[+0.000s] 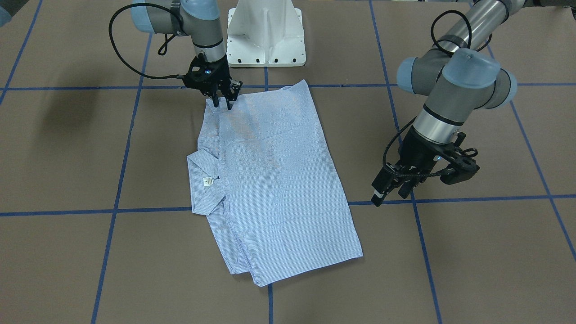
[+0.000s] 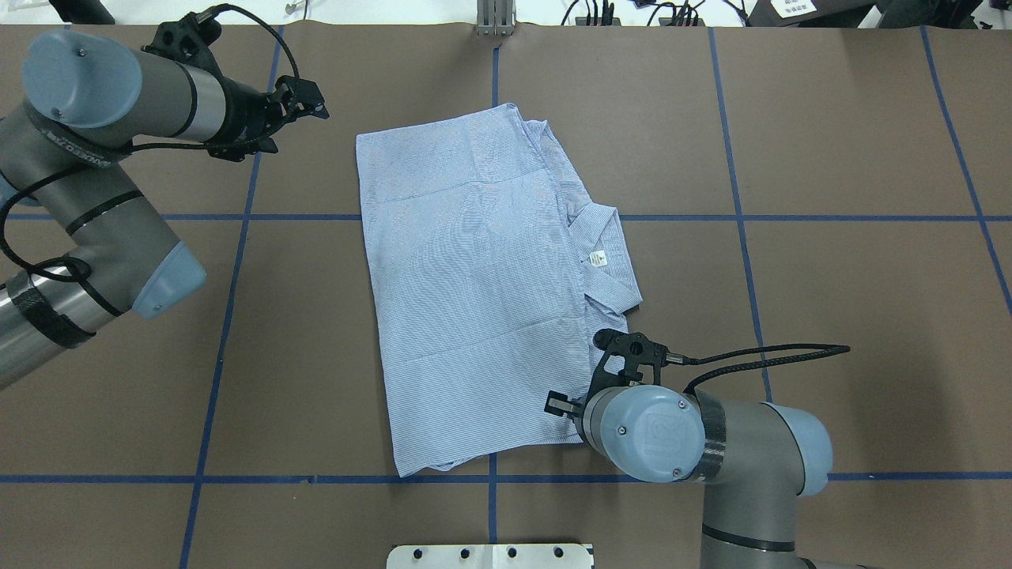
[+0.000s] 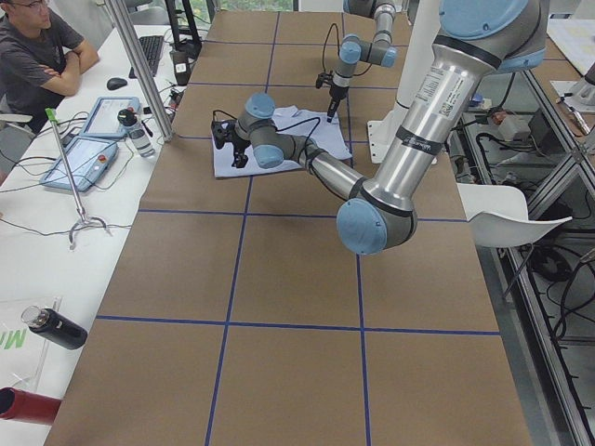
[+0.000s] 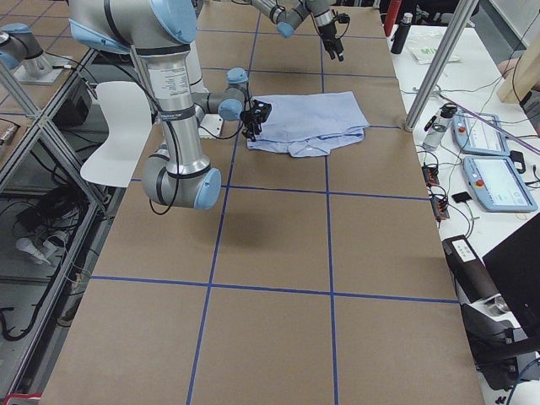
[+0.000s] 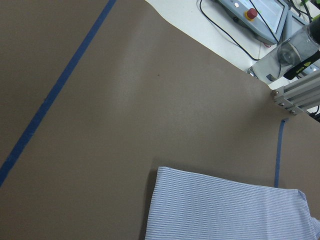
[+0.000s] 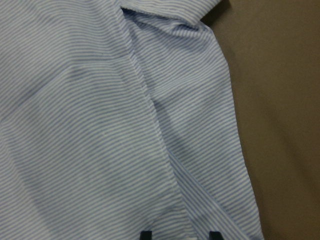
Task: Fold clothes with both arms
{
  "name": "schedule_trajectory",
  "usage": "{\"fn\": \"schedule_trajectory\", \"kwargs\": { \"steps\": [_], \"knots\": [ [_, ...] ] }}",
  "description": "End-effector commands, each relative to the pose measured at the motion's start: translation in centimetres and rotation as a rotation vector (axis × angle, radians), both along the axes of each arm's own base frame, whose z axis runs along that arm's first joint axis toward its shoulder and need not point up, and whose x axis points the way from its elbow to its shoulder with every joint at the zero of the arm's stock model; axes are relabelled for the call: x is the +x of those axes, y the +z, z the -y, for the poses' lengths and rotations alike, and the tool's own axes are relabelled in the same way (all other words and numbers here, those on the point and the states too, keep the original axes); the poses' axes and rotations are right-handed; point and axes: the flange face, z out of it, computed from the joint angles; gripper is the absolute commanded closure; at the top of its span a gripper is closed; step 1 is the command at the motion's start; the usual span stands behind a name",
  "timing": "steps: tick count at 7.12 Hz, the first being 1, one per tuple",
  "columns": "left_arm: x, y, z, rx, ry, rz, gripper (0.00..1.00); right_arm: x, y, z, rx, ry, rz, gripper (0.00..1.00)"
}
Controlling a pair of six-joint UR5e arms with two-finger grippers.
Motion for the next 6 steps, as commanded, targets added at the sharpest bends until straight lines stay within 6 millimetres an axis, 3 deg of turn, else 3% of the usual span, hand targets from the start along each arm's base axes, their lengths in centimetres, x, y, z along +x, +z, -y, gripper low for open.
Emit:
{"fn": "schedule_trajectory", "kwargs": {
  "steps": [1,2,3,4,5,6],
  "knots": [
    [-0.01,0.0,0.01,0.0,-0.001,0.0,0.0,0.05,0.09,0.03,-0.003,0.0,-0.007,0.5],
    [0.08,0.0,-0.04,0.0,0.0,0.0,0.0,0.07,0.2,0.03,-0.003,0.0,-0.01,0.5],
    [0.08,0.0,-0.04,0.0,0.0,0.0,0.0,0.11,0.41,0.02,-0.004,0.0,-0.014,0.62],
    [0.08,0.0,-0.04,0.0,0.0,0.0,0.0,0.15,0.57,0.01,-0.006,0.001,-0.016,0.86],
    [0.06,-0.07,-0.07,0.002,0.0,0.0,0.0,0.15,0.59,0.01,-0.006,0.001,-0.017,1.0],
    [-0.04,-0.24,-0.02,0.004,-0.001,-0.002,0.0,0.21,0.62,0.0,-0.006,0.001,-0.017,1.0]
  ]
}}
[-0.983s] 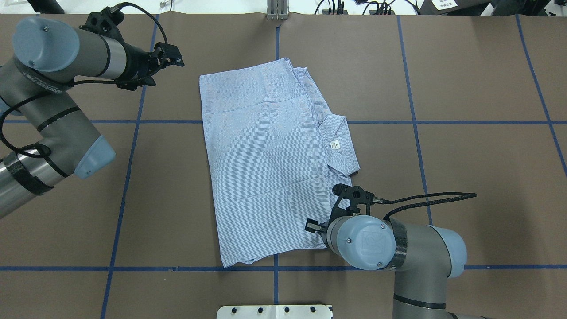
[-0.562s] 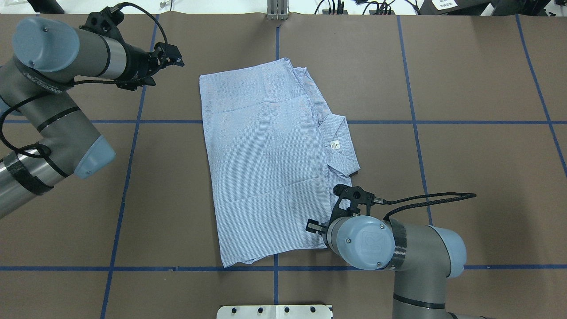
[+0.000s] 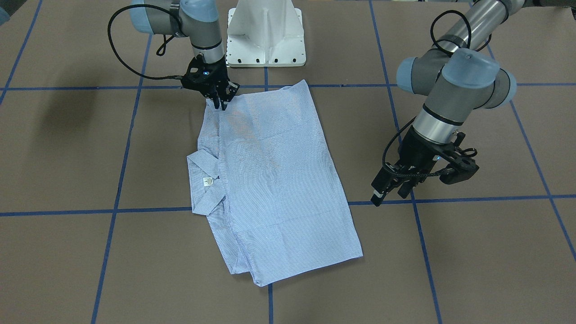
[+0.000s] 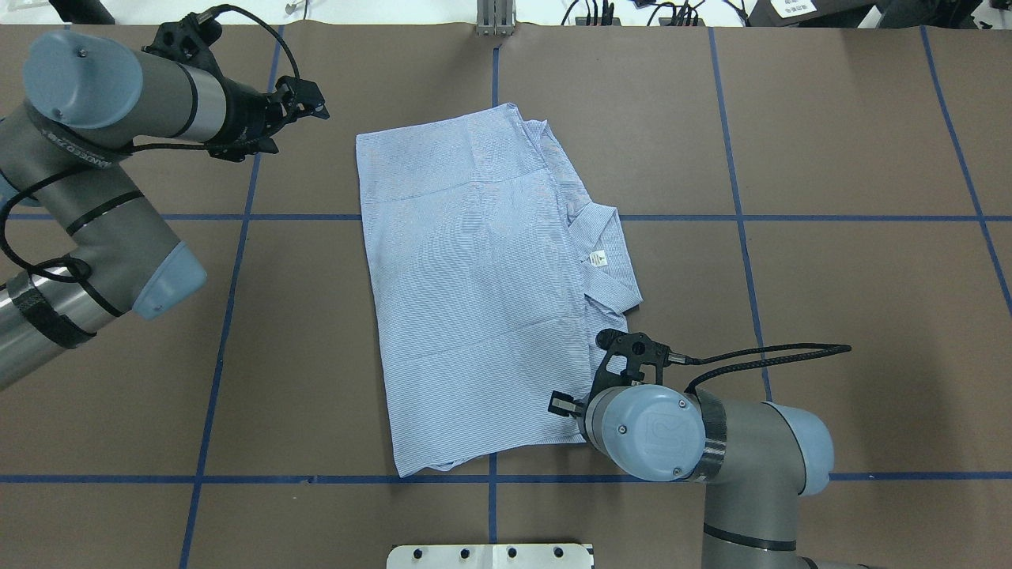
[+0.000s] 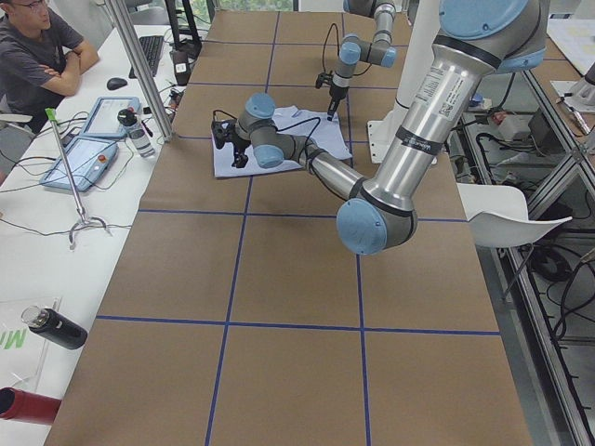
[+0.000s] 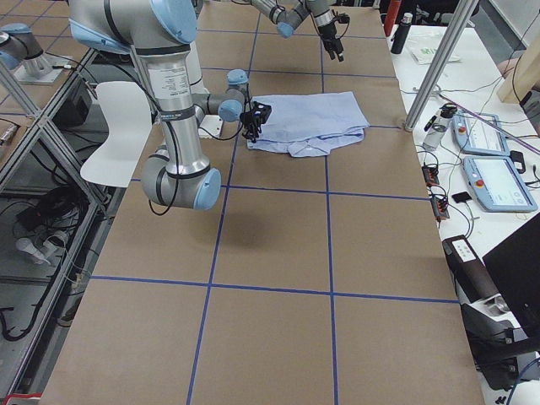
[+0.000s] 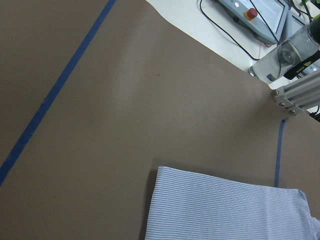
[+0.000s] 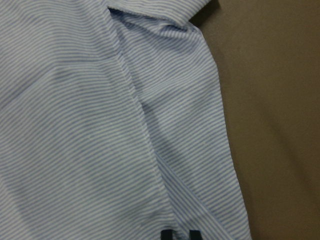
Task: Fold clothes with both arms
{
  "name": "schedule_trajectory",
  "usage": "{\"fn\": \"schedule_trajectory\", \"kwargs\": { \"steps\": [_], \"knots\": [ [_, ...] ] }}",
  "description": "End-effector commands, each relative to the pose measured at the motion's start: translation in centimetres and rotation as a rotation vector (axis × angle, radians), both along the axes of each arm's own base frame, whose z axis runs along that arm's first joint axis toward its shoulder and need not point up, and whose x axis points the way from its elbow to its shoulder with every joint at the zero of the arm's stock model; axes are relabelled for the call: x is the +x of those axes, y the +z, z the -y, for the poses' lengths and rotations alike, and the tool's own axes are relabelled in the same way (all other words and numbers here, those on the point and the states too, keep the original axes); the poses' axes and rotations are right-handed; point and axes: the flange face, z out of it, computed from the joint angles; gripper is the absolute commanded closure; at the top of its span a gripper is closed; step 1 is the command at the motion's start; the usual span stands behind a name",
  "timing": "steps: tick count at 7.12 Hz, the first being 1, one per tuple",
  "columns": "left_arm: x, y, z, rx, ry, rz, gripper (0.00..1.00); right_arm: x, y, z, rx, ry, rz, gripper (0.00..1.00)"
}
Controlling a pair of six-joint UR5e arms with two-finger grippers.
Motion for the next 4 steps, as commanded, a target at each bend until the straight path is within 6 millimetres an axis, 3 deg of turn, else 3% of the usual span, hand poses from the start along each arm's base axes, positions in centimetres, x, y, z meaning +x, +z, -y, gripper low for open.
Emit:
{"fn": "schedule_trajectory", "kwargs": {
  "steps": [1,4],
  "knots": [
    [-0.1,-0.1,0.0,0.001,-0.001,-0.001,0.0,0.1,0.0,0.0,0.0,0.0,0.0,1.0],
    [-0.2,-0.1,0.0,0.002,-0.003,-0.002,0.0,1.3,-1.2,0.1,-0.005,0.0,0.013,1.0]
  ]
}}
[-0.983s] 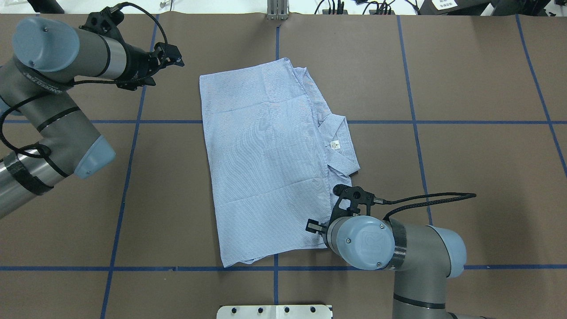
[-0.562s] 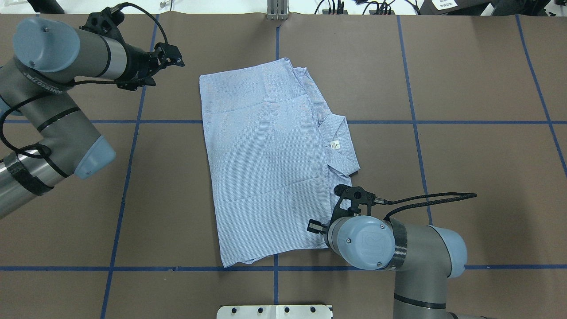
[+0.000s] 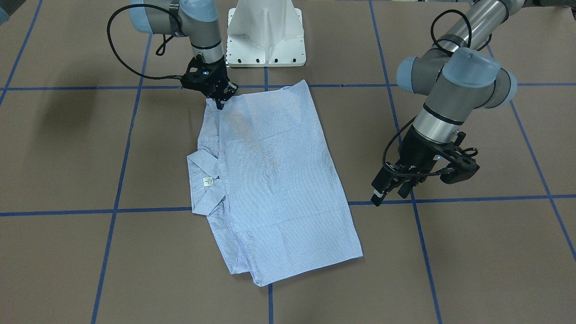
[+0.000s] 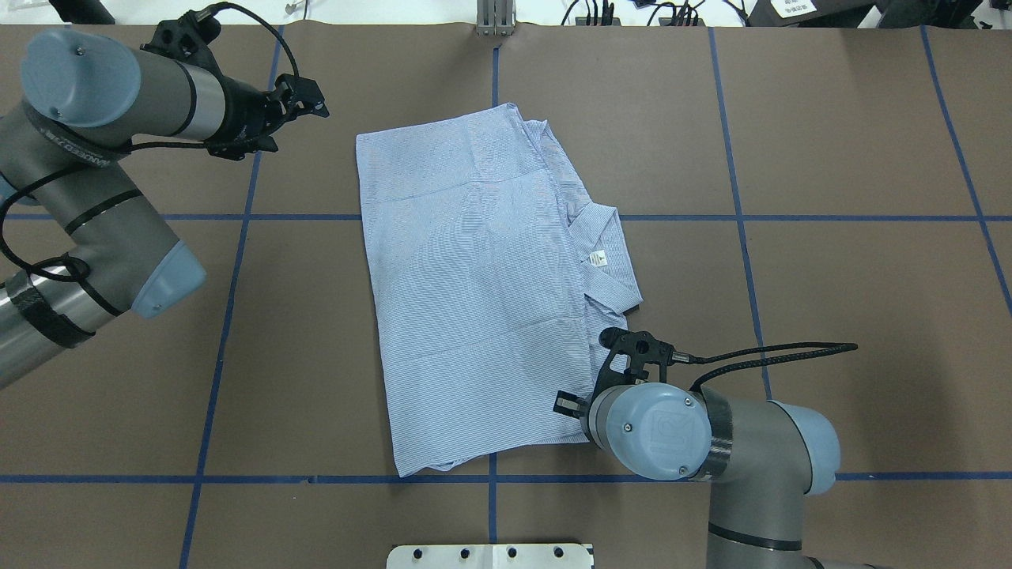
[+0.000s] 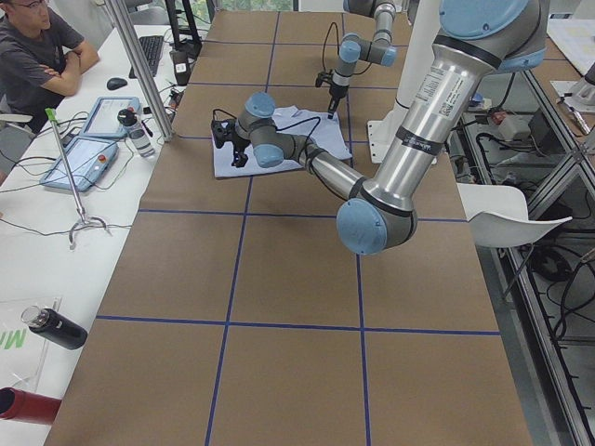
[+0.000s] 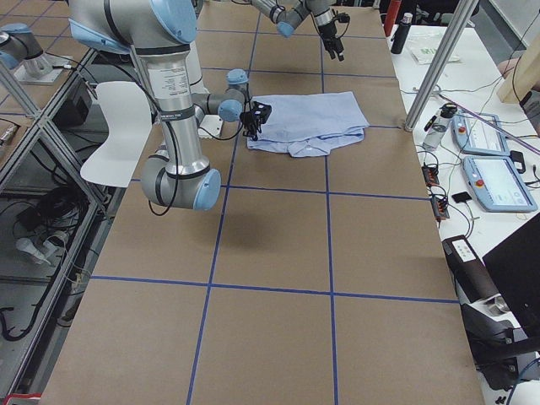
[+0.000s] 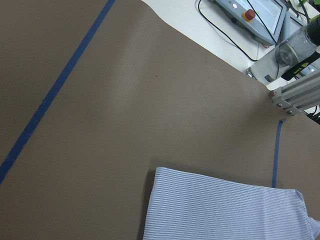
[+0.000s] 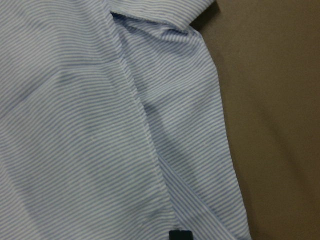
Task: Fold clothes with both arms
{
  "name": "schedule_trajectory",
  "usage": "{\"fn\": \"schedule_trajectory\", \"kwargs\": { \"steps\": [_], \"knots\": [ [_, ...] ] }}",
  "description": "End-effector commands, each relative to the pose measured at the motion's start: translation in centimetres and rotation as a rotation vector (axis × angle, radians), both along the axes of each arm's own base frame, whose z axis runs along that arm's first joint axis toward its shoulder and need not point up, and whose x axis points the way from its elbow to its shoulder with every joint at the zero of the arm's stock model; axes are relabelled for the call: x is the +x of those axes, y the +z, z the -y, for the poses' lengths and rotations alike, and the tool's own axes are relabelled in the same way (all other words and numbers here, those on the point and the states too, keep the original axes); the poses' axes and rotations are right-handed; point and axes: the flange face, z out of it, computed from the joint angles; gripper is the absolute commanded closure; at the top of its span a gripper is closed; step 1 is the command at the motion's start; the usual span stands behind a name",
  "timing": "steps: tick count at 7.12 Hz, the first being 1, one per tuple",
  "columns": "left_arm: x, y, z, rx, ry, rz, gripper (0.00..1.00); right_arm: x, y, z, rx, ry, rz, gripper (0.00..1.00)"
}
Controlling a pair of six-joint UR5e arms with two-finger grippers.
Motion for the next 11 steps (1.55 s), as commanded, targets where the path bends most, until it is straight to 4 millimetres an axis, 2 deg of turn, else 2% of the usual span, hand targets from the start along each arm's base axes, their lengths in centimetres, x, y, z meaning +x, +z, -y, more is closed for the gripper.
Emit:
{"fn": "schedule_trajectory", "kwargs": {
  "steps": [1,2,5,7,8,10,11],
  "knots": [
    [-0.1,0.0,0.1,0.0,-0.002,0.0,0.0,1.4,-0.7,-0.2,-0.007,-0.002,-0.016,1.0],
    [-0.1,-0.1,0.0,0.001,-0.002,-0.001,0.0,2.3,0.0,-0.4,-0.009,-0.001,-0.023,1.0],
    [-0.2,-0.3,-0.1,0.003,-0.001,-0.004,0.0,4.5,0.1,-0.8,-0.009,0.0,-0.02,1.0],
    [-0.2,-0.3,-0.1,0.002,-0.001,-0.004,0.0,4.8,1.5,-1.2,-0.008,0.0,-0.052,1.0],
    [-0.2,-0.3,-0.1,0.002,-0.001,-0.004,0.0,5.3,3.6,-1.6,-0.009,0.0,-0.091,1.0],
    [-0.1,-0.2,-0.1,0.001,0.0,-0.003,0.0,5.3,5.0,-2.2,-0.001,-0.002,-0.119,1.0],
    [-0.1,-0.1,-0.1,0.0,0.0,-0.002,0.0,5.3,5.1,-2.2,0.0,0.001,-0.121,1.0]
  ]
}}
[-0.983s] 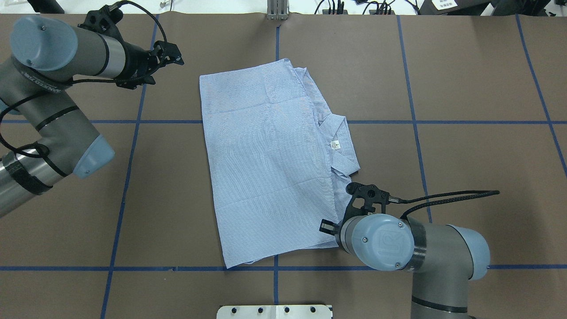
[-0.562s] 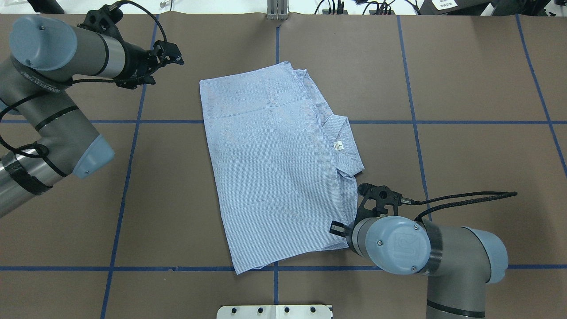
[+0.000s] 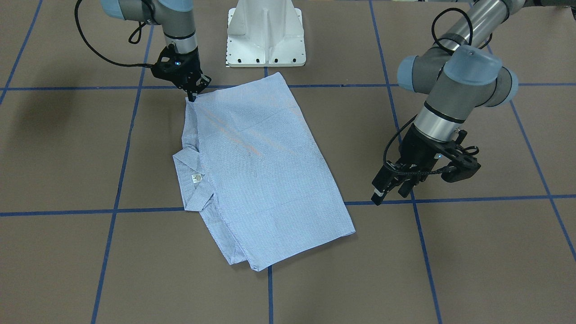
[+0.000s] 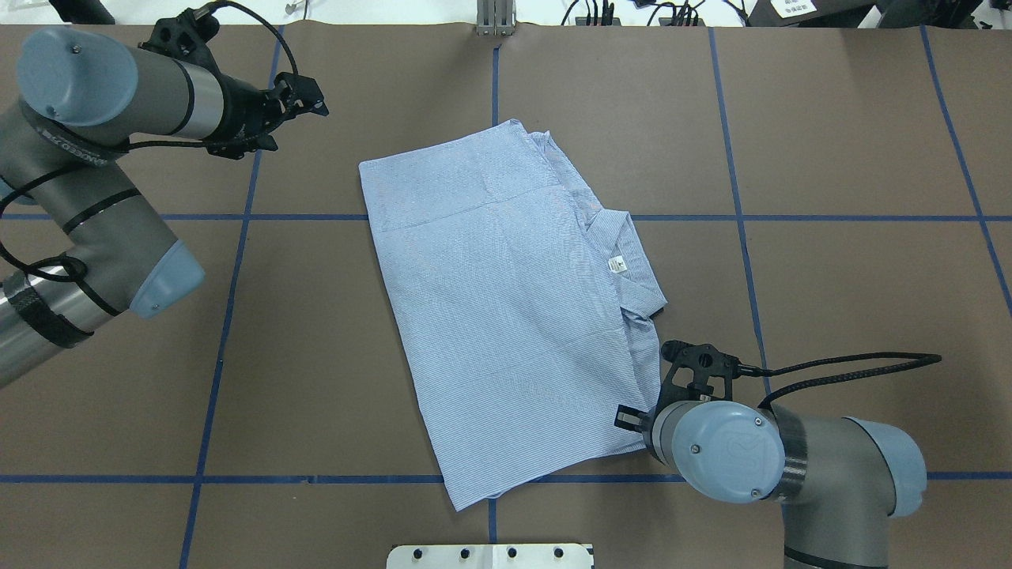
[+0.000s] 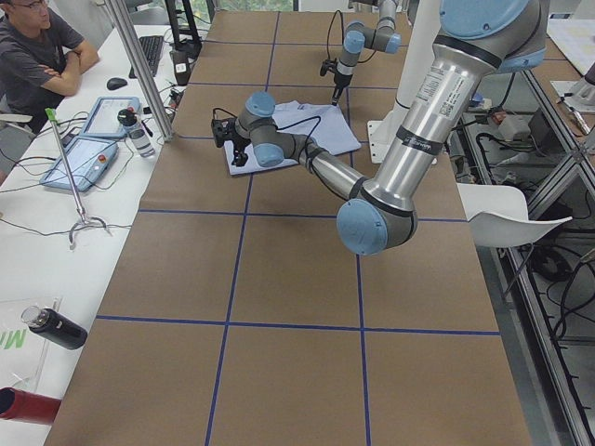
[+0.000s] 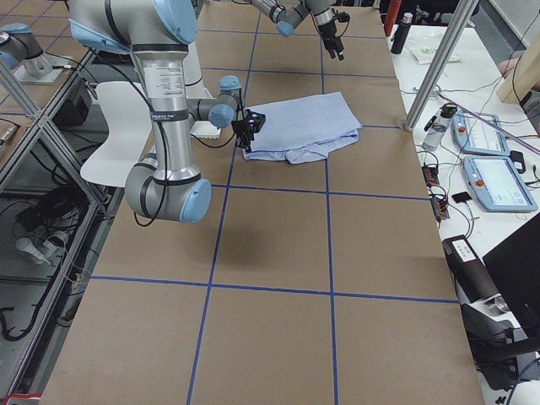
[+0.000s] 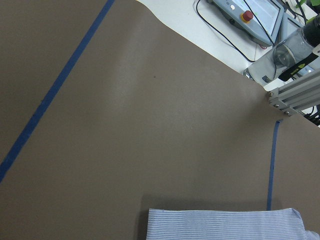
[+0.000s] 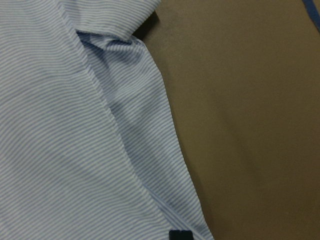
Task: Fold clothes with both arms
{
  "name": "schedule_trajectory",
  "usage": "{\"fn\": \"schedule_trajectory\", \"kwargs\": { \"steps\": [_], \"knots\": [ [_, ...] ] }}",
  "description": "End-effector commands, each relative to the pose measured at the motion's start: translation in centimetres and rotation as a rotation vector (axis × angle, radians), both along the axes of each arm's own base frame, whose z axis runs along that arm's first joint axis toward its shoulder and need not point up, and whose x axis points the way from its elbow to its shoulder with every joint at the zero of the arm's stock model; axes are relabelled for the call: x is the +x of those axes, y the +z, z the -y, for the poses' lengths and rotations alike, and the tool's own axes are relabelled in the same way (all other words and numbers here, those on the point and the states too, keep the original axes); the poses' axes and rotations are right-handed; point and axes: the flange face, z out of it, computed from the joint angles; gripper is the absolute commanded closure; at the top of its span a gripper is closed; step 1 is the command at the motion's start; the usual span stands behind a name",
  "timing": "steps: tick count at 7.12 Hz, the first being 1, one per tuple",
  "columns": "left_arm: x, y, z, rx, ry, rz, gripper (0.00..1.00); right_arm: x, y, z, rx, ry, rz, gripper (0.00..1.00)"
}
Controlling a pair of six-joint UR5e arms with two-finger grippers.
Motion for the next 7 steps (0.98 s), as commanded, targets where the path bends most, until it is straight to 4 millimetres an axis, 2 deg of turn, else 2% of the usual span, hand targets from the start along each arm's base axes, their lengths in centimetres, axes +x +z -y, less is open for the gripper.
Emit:
{"fn": "schedule_trajectory", "kwargs": {
  "steps": [1,2,4,6,7],
  "knots": [
    [0.1,0.1,0.0,0.0,0.001,0.0,0.0,0.2,0.3,0.0,0.005,0.003,-0.003,0.12],
    [0.2,0.1,0.0,-0.002,0.002,0.002,0.0,0.3,0.1,-0.1,0.002,0.0,0.003,0.0],
    [0.2,0.3,0.0,-0.002,0.001,0.004,0.0,1.7,-2.1,-0.4,-0.004,0.027,0.059,0.0],
    [0.3,0.4,0.0,-0.005,0.004,0.006,0.0,1.1,-2.0,-0.4,-0.14,0.188,0.123,0.0],
    [0.3,0.4,0.0,-0.002,0.006,0.007,0.0,0.7,-1.2,-0.1,-0.184,0.241,0.197,0.0]
  ]
}}
